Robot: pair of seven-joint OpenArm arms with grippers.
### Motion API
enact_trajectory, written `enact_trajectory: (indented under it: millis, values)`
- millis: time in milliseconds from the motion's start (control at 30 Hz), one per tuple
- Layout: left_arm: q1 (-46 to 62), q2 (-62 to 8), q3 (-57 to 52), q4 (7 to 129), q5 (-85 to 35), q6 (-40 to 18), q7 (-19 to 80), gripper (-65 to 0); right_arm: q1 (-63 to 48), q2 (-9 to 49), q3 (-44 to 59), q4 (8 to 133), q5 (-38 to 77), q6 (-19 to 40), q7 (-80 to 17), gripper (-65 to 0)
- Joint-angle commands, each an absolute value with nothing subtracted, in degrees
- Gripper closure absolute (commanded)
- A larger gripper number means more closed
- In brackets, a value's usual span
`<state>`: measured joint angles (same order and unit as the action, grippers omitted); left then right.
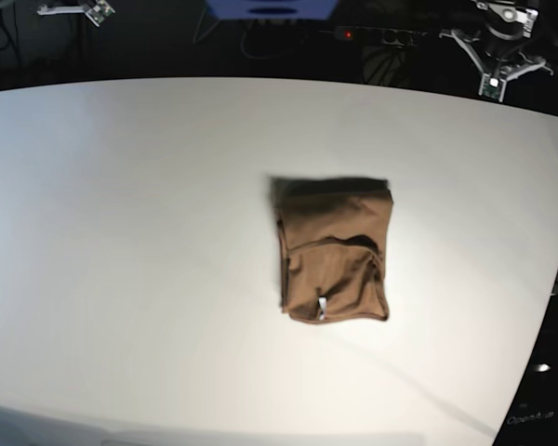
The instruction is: Fold the T-shirt properly
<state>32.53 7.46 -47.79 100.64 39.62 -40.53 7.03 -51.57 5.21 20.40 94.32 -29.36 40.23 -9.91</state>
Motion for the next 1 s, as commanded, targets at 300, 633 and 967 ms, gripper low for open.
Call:
enact_trajectory:
  millis: [300, 633, 967]
  values:
    - [30.46, 6.29, -50.33, 85.67, 46.29, -40.00, 0.75, -2.3, -46.37, 4.79, 22.37, 77.58, -29.05, 40.00, -0.92, -0.3]
    - [21.93, 0.48, -52.53, 65.45, 50.51, -40.00, 0.75, -2.3, -32.22, 7.34, 23.16, 47.96, -29.05, 40.00, 7.78, -0.3]
    - [15.08, -5.14, -52.26, 39.78, 59.12, -40.00, -6.02, -2.3, -13.32, 16.66, 28.79, 5.41, -29.32, 40.00, 23.34, -0.4]
